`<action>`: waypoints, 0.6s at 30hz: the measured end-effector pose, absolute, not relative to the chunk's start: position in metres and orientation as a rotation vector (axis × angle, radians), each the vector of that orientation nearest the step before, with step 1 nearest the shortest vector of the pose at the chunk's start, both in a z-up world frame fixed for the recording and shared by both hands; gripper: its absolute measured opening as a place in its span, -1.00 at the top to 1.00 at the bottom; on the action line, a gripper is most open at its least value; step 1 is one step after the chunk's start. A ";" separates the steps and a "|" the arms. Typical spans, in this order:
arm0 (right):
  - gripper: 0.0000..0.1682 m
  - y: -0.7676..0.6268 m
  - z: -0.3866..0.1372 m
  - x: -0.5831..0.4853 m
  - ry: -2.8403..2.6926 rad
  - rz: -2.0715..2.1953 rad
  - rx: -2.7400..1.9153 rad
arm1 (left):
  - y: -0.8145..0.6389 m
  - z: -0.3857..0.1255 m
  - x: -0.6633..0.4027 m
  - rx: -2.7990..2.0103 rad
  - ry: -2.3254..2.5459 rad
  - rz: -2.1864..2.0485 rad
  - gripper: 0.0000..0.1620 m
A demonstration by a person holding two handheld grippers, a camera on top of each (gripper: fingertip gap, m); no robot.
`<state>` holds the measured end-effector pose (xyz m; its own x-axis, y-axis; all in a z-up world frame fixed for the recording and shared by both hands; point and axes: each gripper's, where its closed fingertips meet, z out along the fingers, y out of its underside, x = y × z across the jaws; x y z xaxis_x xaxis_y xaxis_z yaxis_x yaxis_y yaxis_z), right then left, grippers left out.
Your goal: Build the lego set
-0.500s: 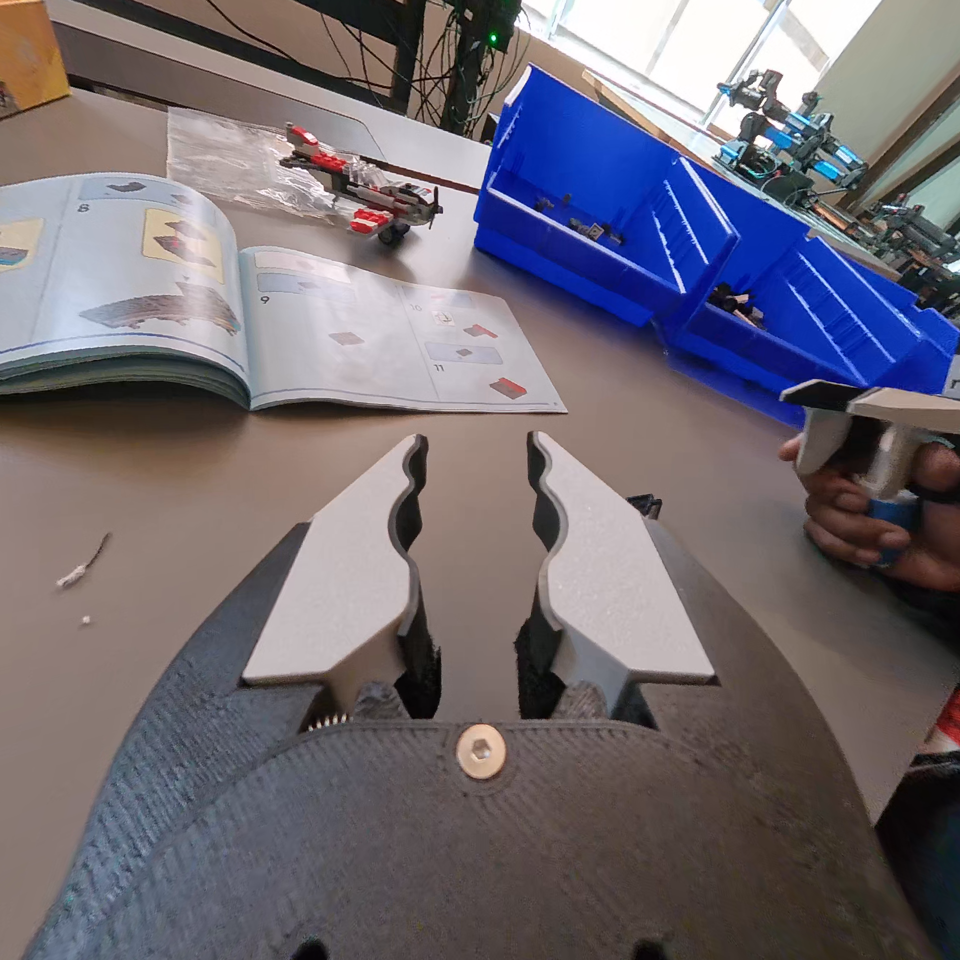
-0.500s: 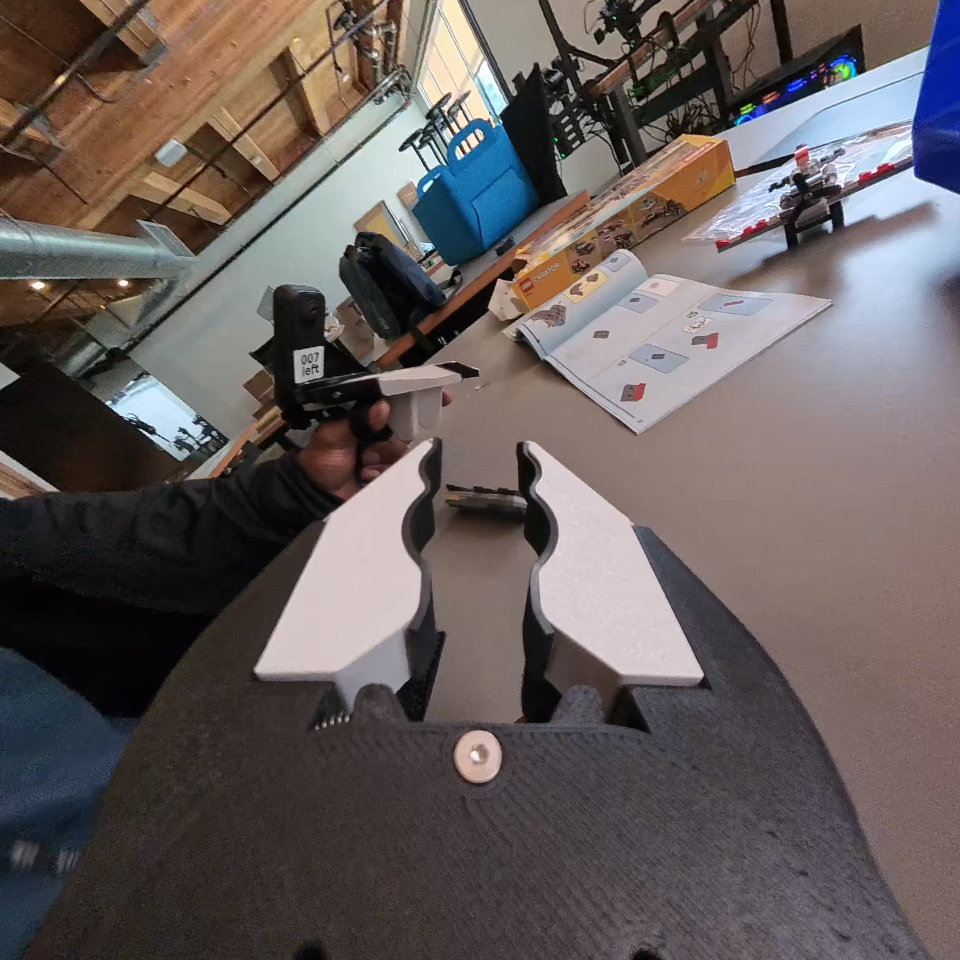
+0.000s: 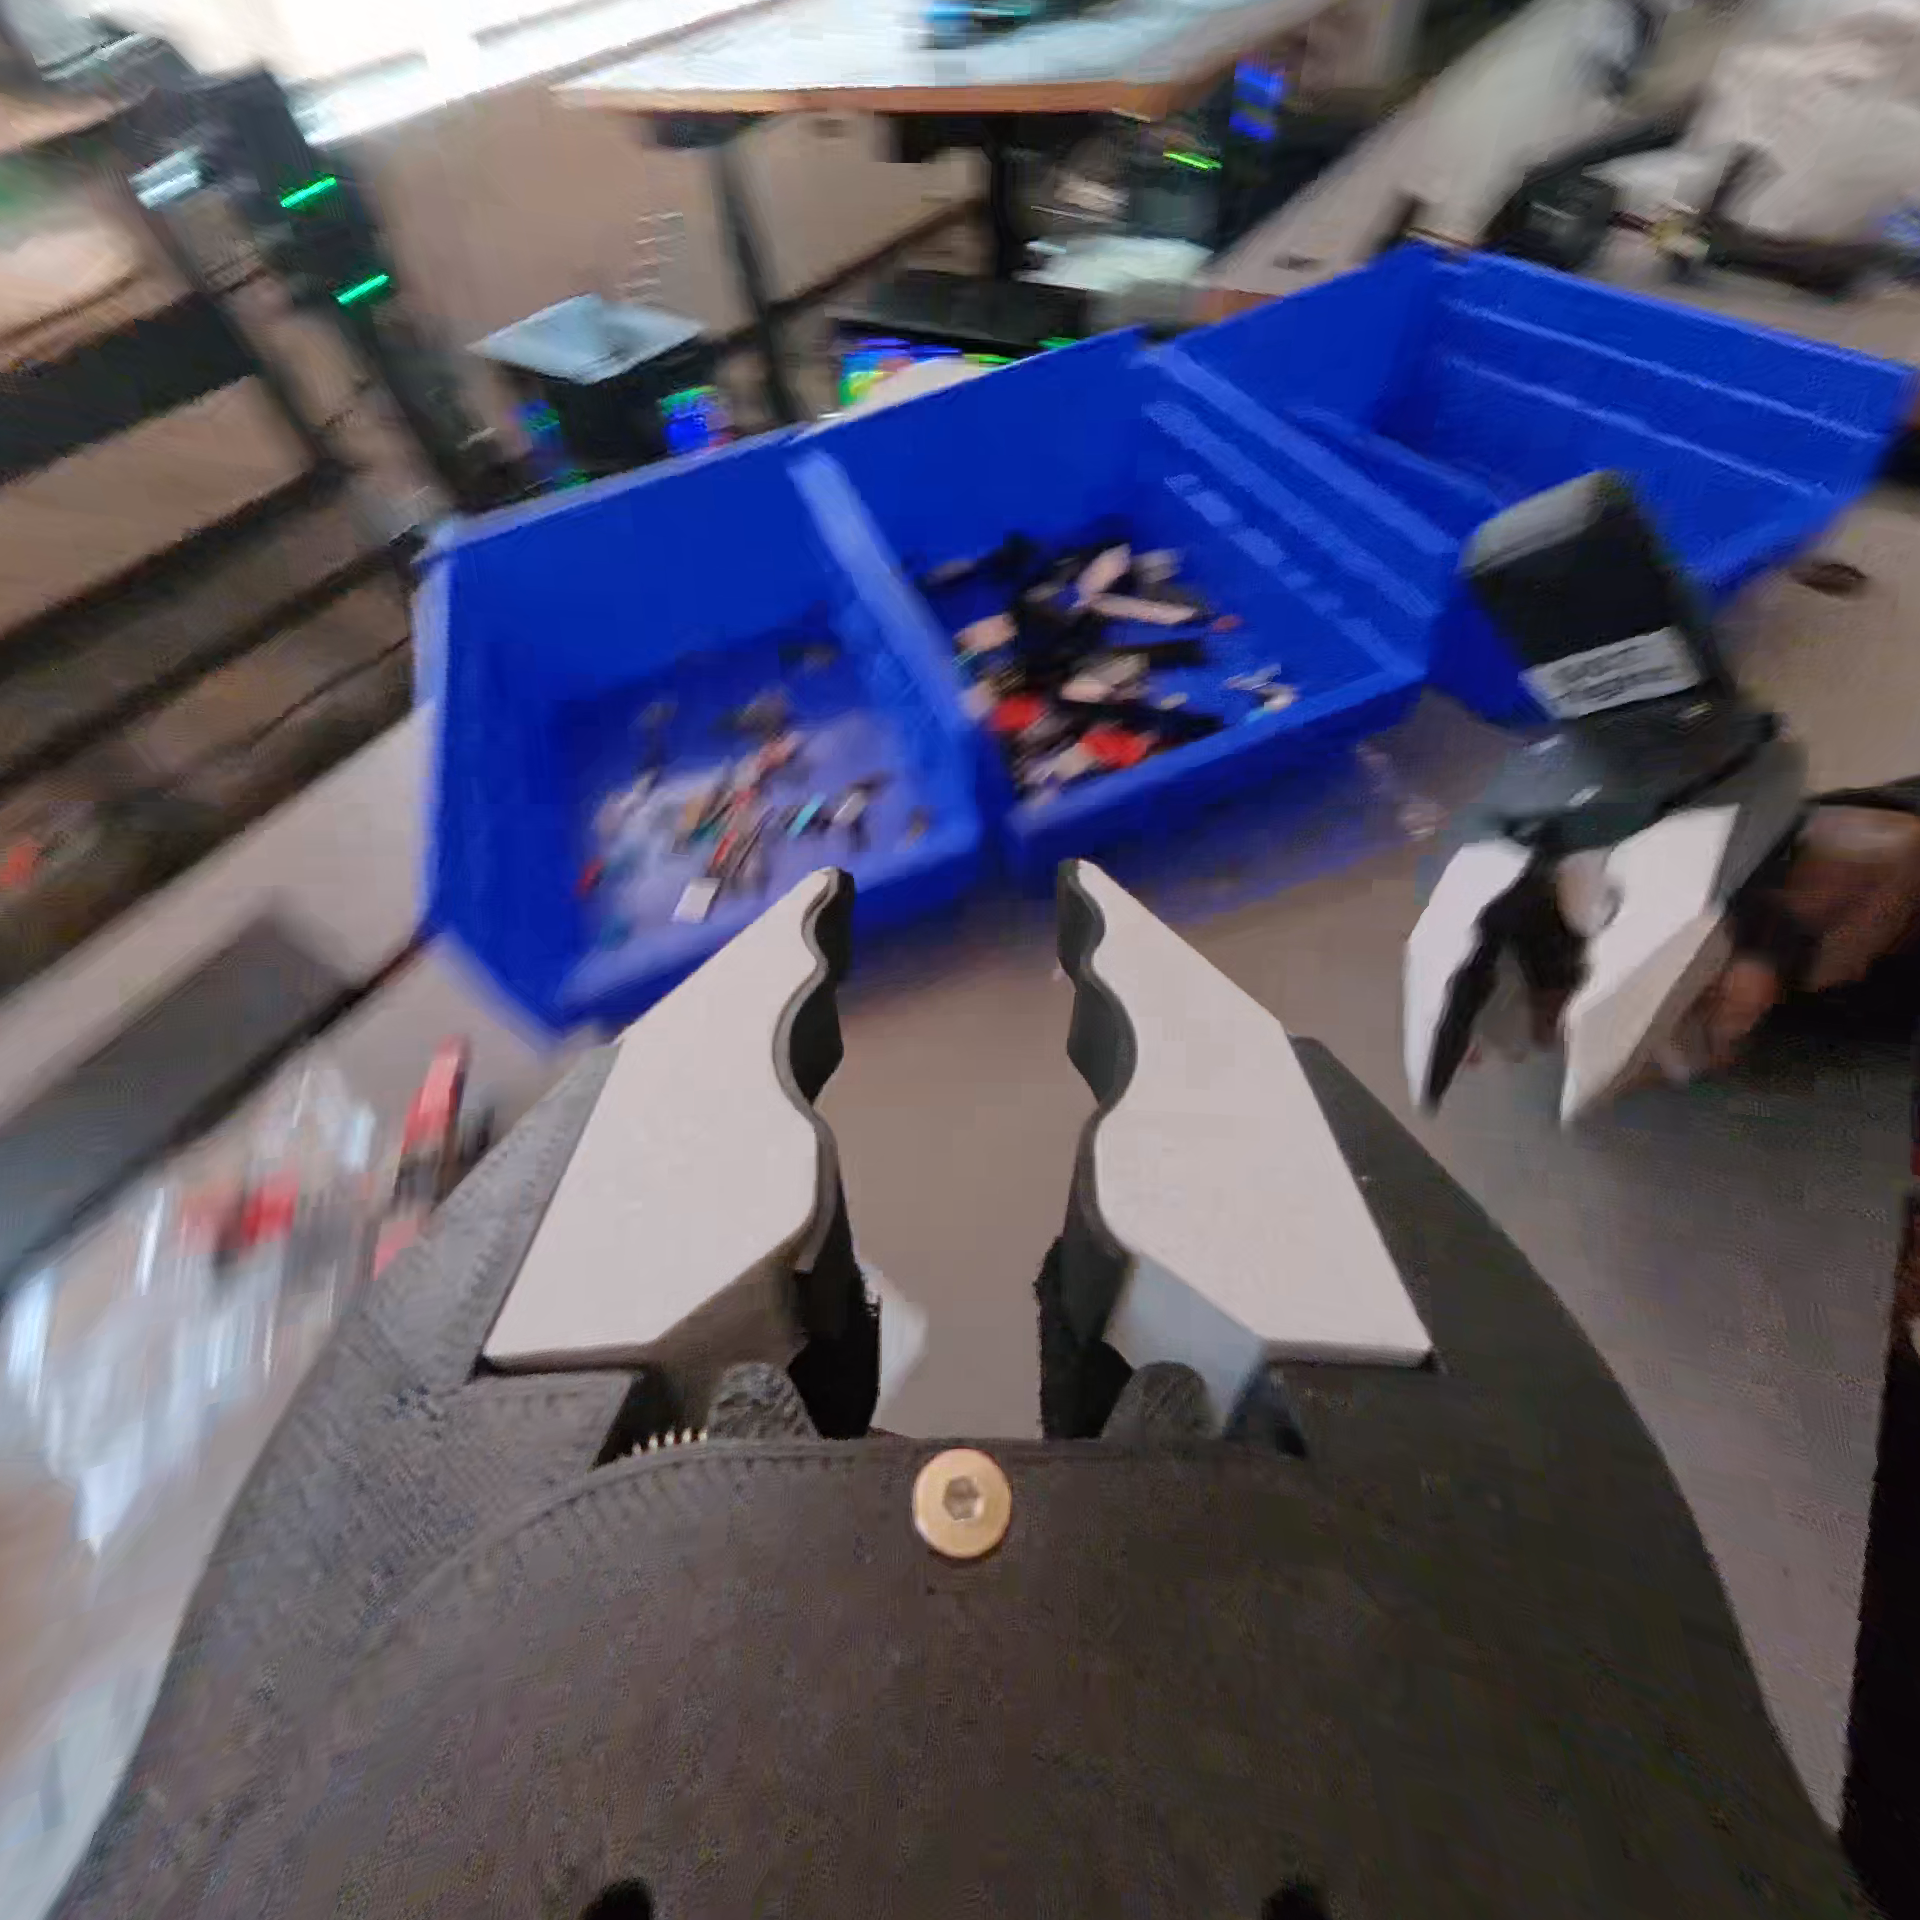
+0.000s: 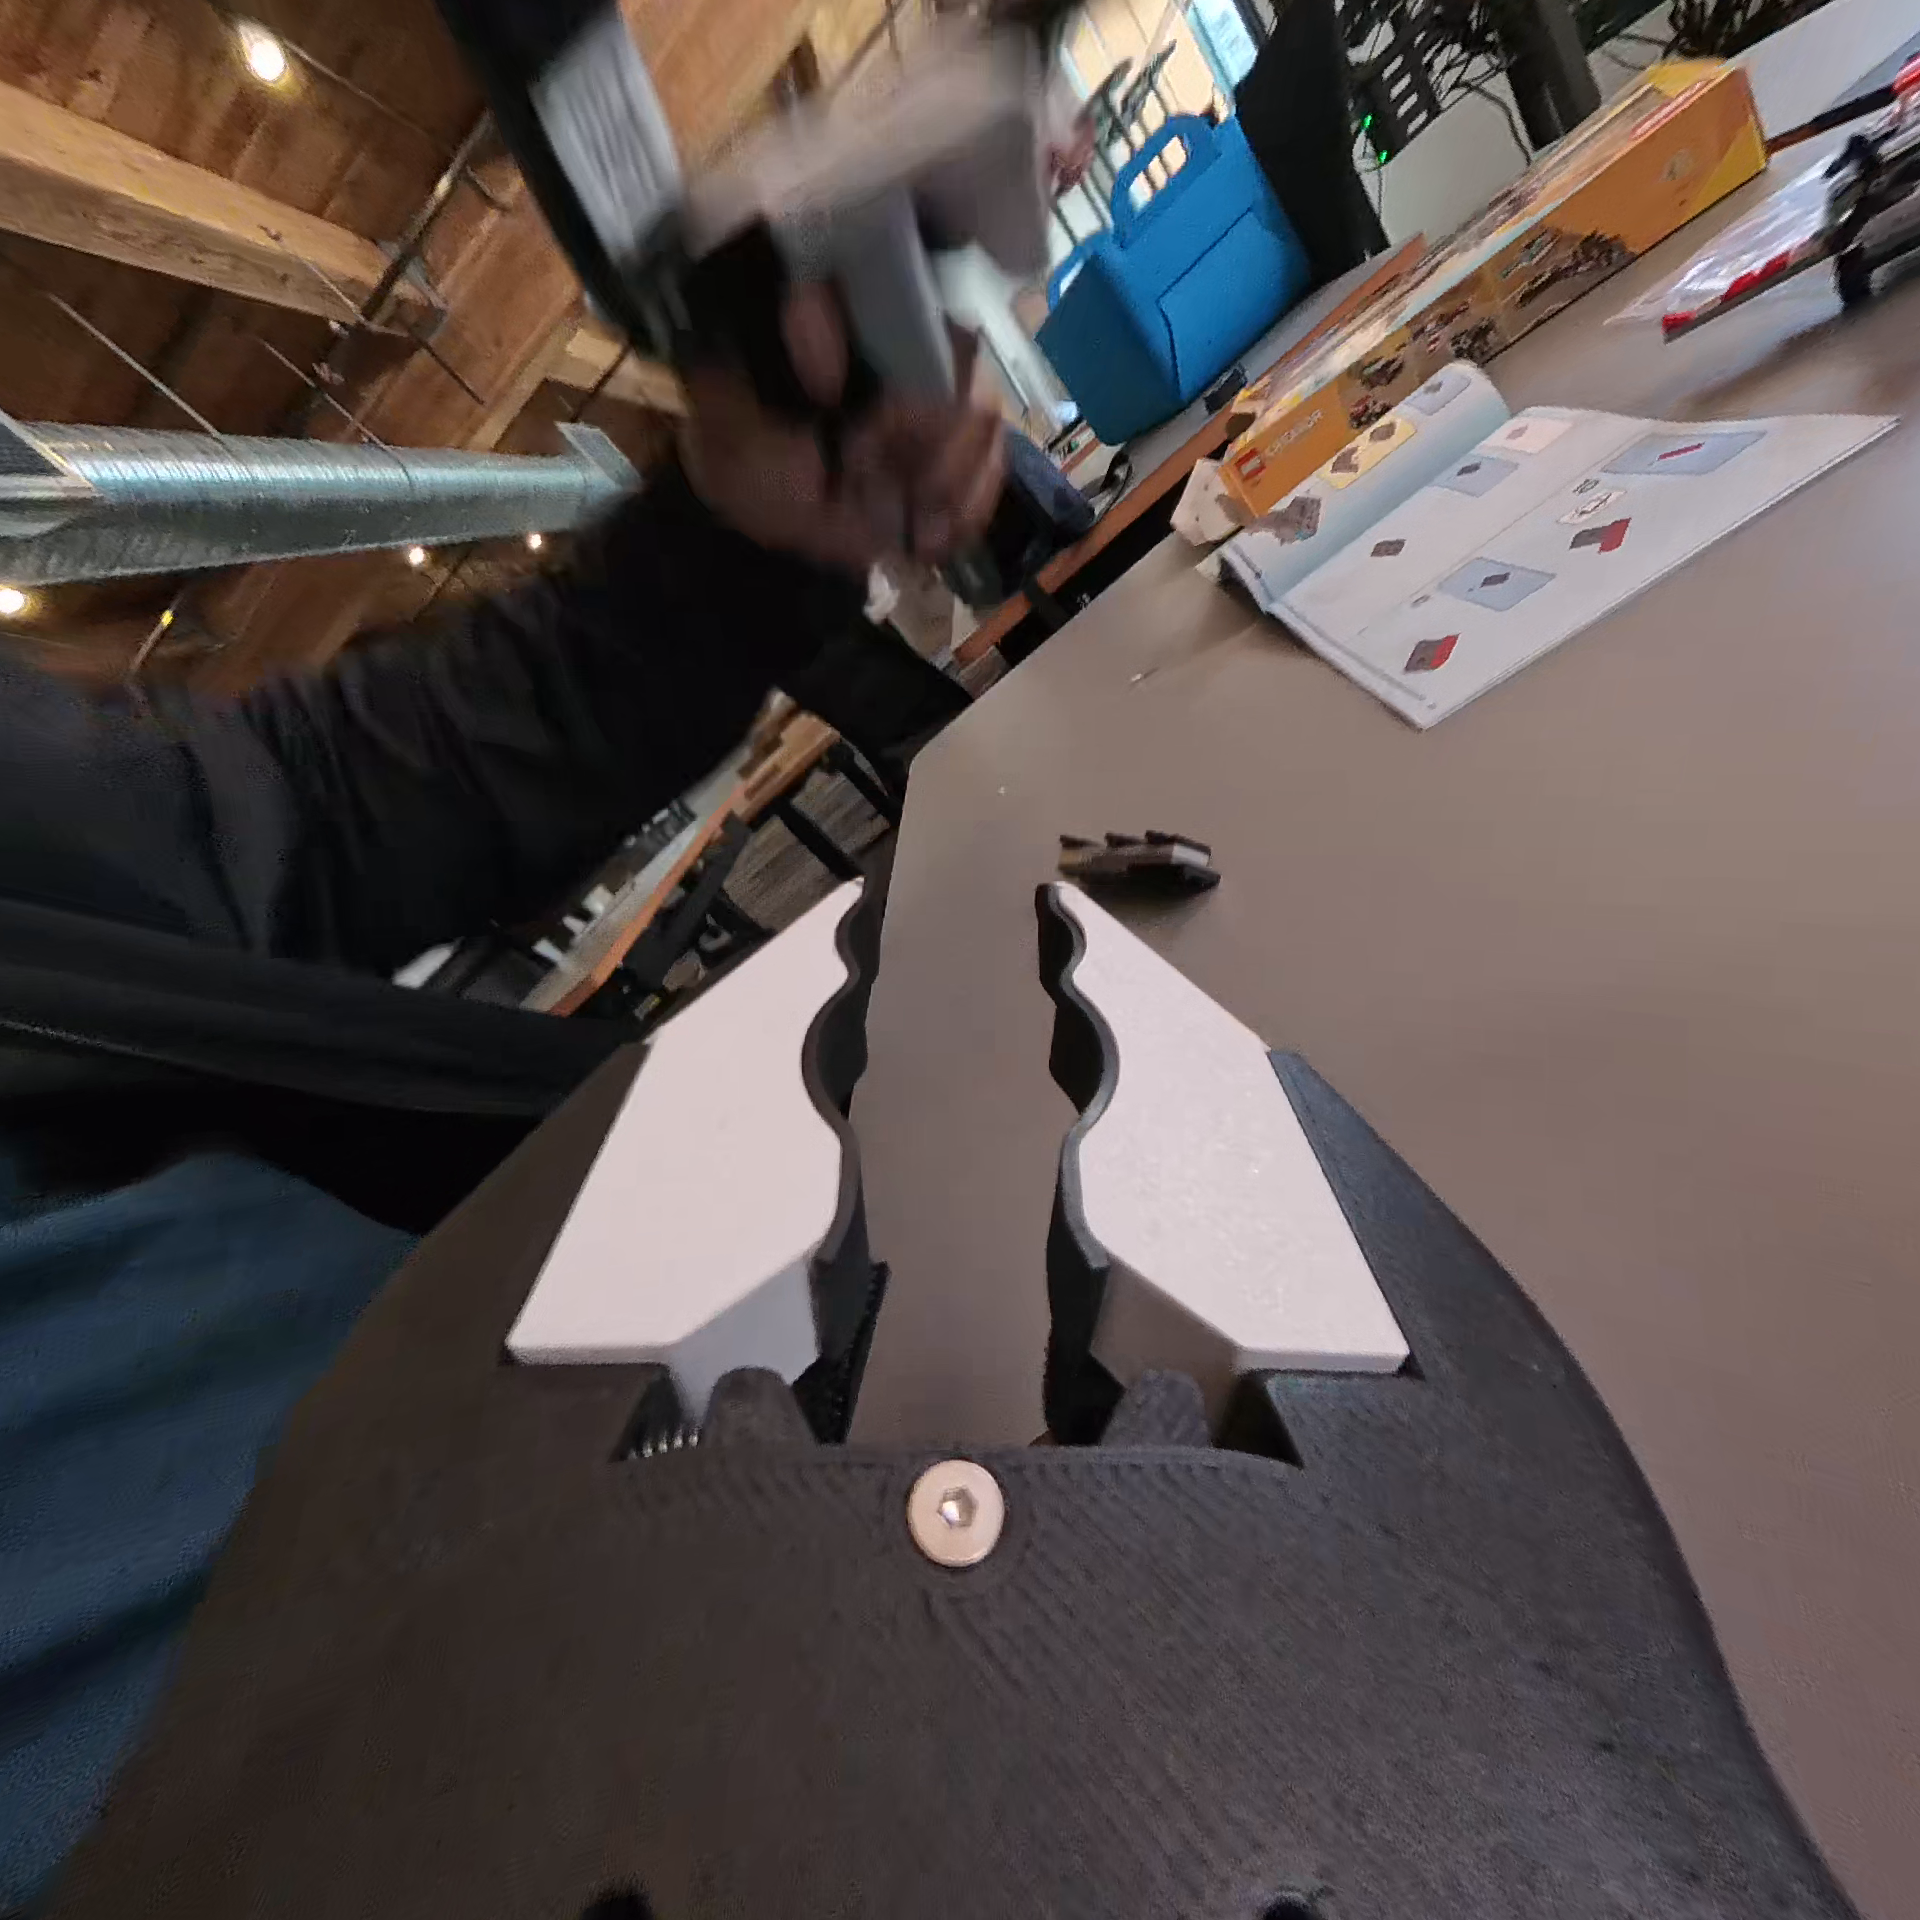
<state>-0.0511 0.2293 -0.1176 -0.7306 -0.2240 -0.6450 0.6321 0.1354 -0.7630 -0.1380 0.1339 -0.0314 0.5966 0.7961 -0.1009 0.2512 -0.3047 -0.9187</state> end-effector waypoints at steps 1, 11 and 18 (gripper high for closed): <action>0.64 0.230 -0.120 -0.046 1.785 -1.650 0.379 | 0.174 -0.015 -0.156 -1.933 -0.706 0.655 0.51; 0.64 0.243 -0.134 -0.022 1.912 -1.592 0.352 | 0.510 -0.044 -0.226 -2.387 0.327 0.172 0.47; 0.64 0.252 -0.131 -0.026 1.881 -1.614 0.391 | 0.574 -0.077 -0.210 -2.351 0.258 0.024 0.47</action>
<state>-0.0259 0.2517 -0.1312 -0.7629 -0.1687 -0.6241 0.5913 0.2084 -0.7791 -0.2105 0.5742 -0.0768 0.9794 -0.1789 -0.0938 -0.1931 -0.6928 -0.6948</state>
